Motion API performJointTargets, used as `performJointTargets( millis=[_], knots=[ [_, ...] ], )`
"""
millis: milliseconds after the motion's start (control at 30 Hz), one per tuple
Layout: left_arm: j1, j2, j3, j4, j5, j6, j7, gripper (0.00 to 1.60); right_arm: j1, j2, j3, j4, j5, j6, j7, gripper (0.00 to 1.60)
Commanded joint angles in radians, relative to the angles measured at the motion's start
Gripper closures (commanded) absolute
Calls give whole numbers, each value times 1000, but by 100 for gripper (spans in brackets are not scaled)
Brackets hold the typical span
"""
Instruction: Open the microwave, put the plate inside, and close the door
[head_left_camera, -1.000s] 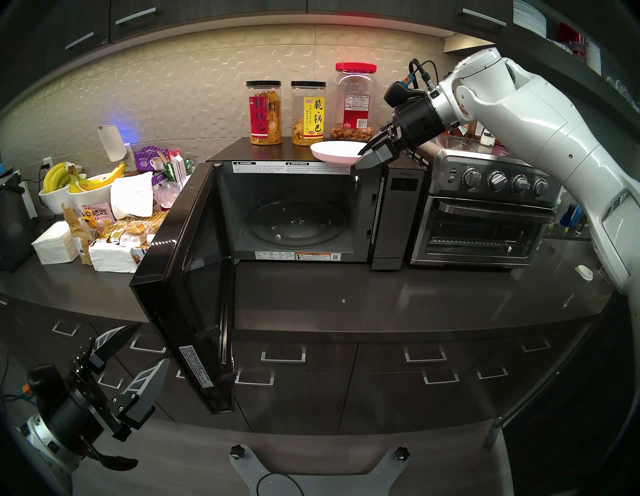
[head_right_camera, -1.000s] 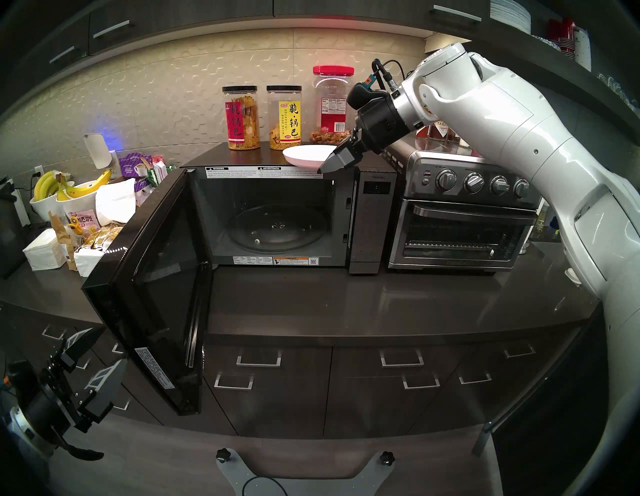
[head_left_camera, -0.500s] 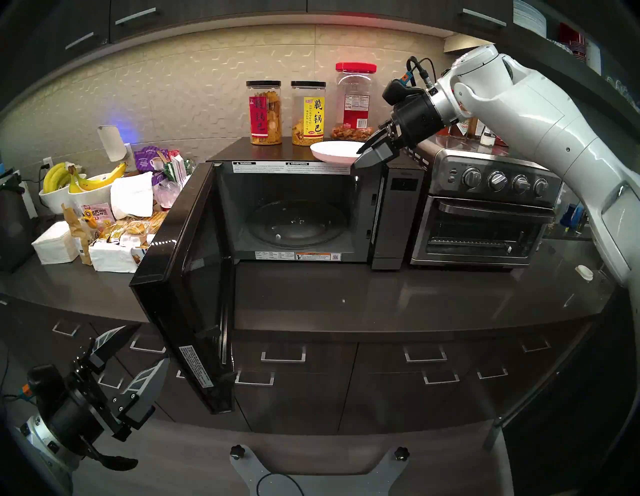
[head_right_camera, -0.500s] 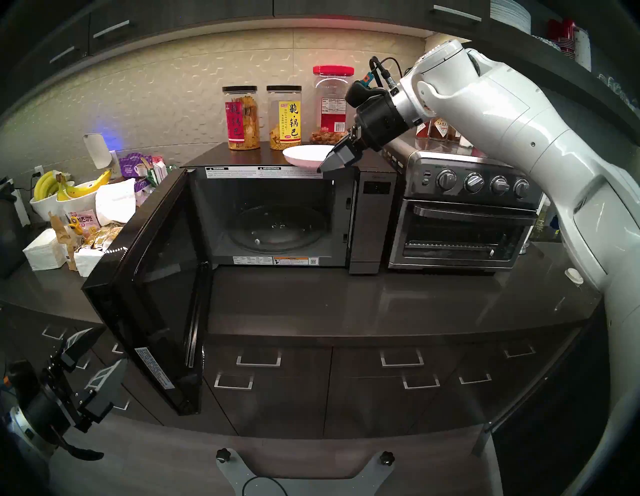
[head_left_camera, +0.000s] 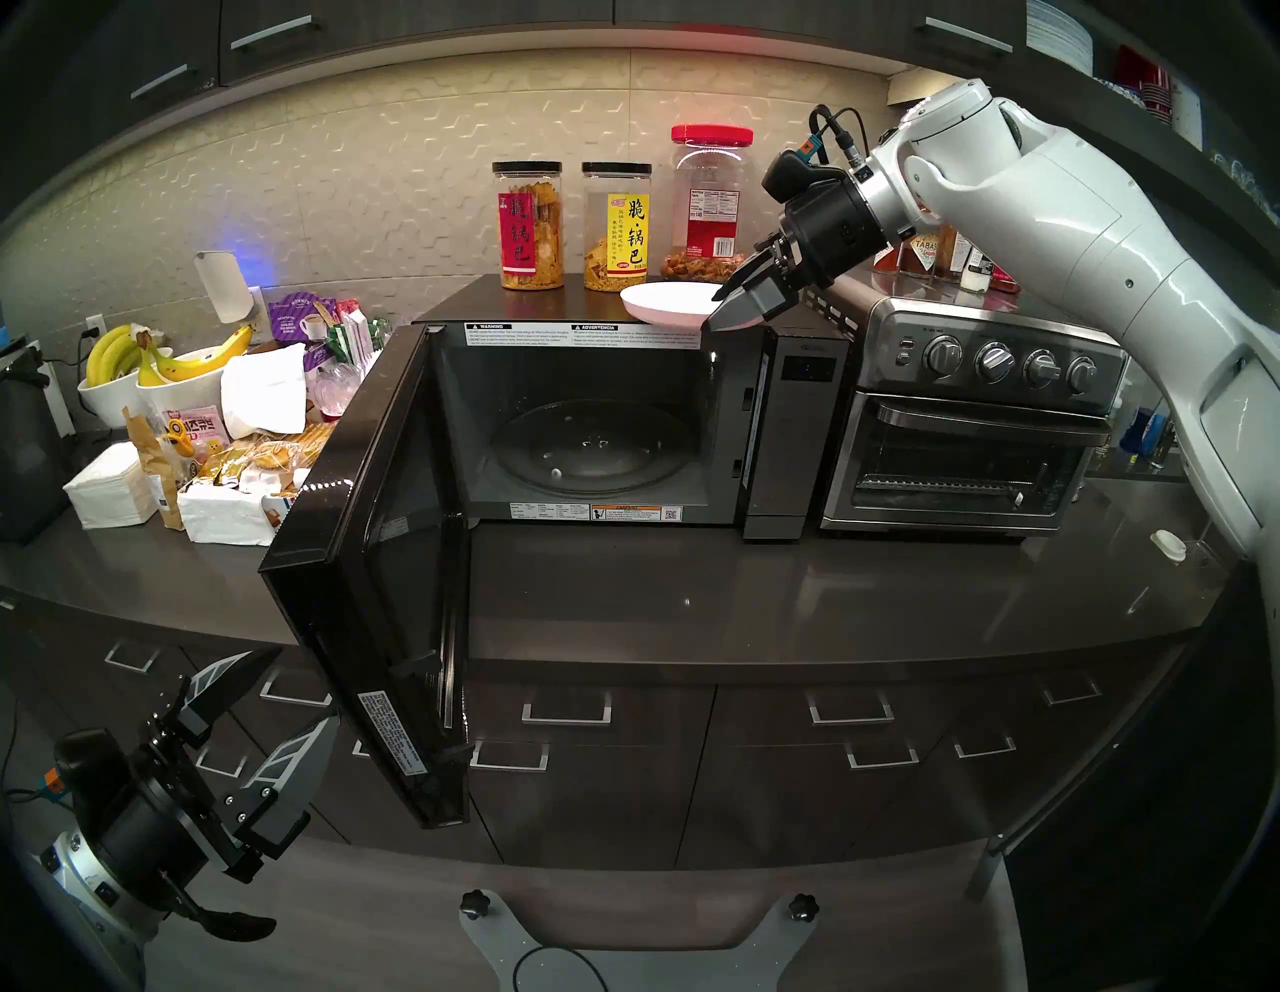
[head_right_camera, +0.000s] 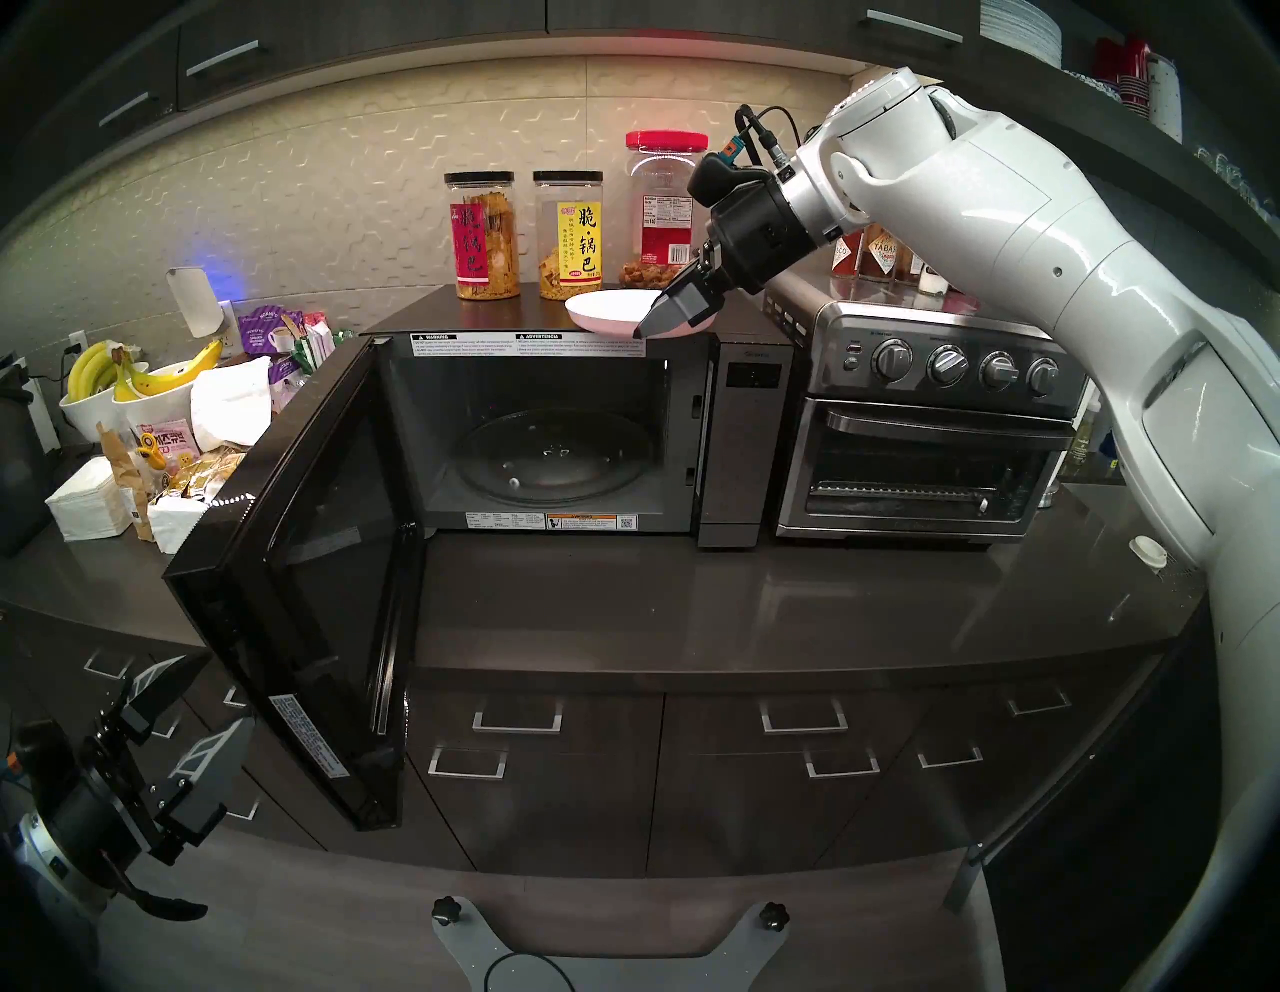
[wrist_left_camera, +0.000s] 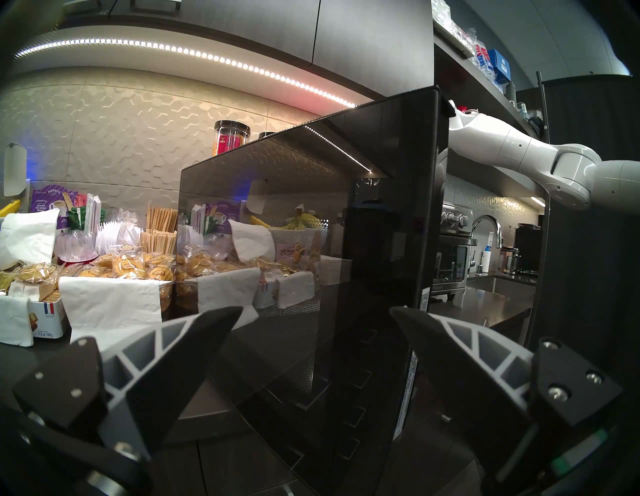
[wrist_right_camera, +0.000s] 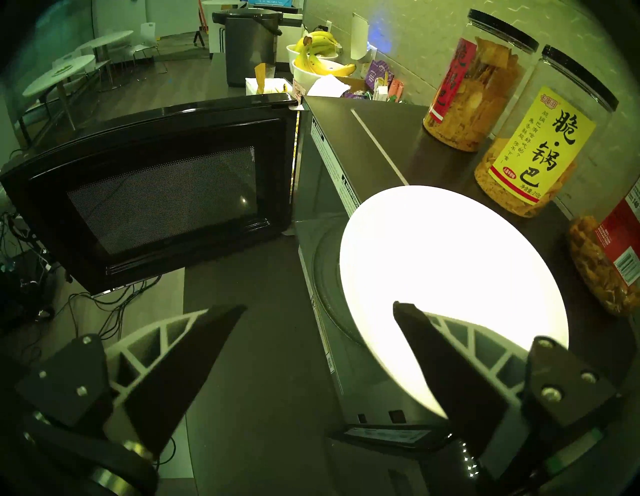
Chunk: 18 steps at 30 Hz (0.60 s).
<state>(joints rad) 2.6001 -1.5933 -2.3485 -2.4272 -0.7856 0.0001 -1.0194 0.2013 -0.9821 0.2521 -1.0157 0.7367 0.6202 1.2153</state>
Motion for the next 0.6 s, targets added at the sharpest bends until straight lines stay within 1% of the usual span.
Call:
performJointTargets(
  millis=[0, 267, 400, 433, 467, 500, 533, 567],
  knots=[
    [-2, -1, 1, -16, -2, 0, 1, 0, 44, -13, -13, 15, 4, -12, 102, 0],
    [-3, -2, 0, -16, -1, 1, 0, 0, 49, -25, -37, 33, 7, -24, 107, 6],
    [-4, -3, 0, -16, -1, 2, -1, 0, 52, -30, -47, 41, 9, -29, 111, 17],
    [-4, -3, 0, -16, -1, 2, -1, 0, 53, -31, -49, 42, 10, -31, 112, 26],
    [-4, -3, 0, -16, -1, 2, -1, 0, 54, -32, -51, 44, 10, -32, 113, 32],
    [-4, -3, 0, -16, -1, 2, -1, 0, 55, -34, -53, 46, 11, -33, 114, 46],
    [-4, -3, 0, -16, -1, 2, -1, 0, 55, -35, -55, 47, 12, -34, 115, 53],
    [-4, -3, 0, -16, -1, 2, -1, 0, 56, -36, -57, 49, 13, -35, 116, 67]
  ],
)
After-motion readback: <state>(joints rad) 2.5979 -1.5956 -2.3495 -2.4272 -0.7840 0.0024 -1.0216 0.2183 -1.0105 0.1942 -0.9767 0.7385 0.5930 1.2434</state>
